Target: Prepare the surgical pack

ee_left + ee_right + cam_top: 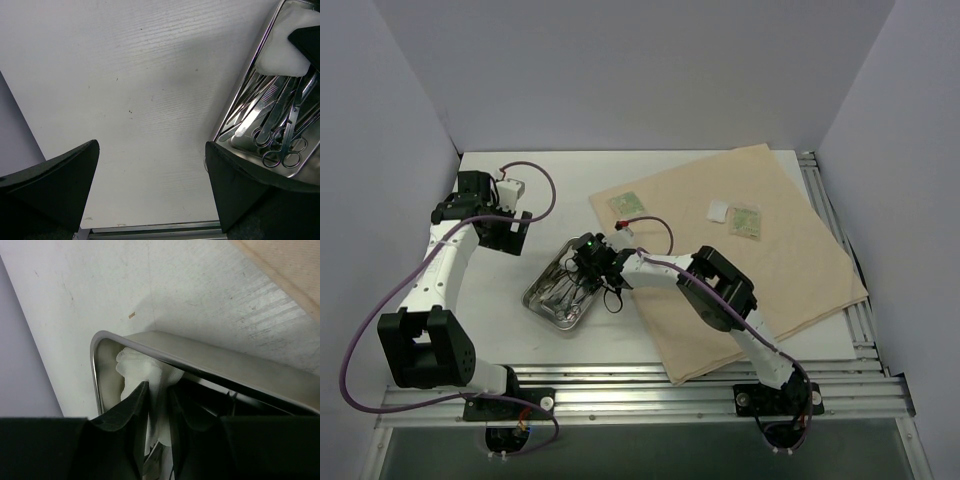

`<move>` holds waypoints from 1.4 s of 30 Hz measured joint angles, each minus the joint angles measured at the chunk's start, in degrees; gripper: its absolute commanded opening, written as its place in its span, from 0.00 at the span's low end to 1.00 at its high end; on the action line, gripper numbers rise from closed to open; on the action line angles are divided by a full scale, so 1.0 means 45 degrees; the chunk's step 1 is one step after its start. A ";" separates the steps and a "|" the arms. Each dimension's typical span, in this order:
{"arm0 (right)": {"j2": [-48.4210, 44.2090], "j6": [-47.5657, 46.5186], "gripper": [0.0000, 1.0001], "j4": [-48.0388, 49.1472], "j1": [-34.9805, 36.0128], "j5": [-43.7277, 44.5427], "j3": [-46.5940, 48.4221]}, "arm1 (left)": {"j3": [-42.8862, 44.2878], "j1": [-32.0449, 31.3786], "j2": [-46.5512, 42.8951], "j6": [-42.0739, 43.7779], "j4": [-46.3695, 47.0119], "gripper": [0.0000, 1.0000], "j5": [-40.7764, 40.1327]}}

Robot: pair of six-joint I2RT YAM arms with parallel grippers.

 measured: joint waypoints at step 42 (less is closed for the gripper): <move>-0.6227 -1.0200 0.35 -0.0685 -0.7451 -0.4517 -0.2064 | 0.0578 -0.0005 0.0063 0.0131 -0.0282 0.96 0.1005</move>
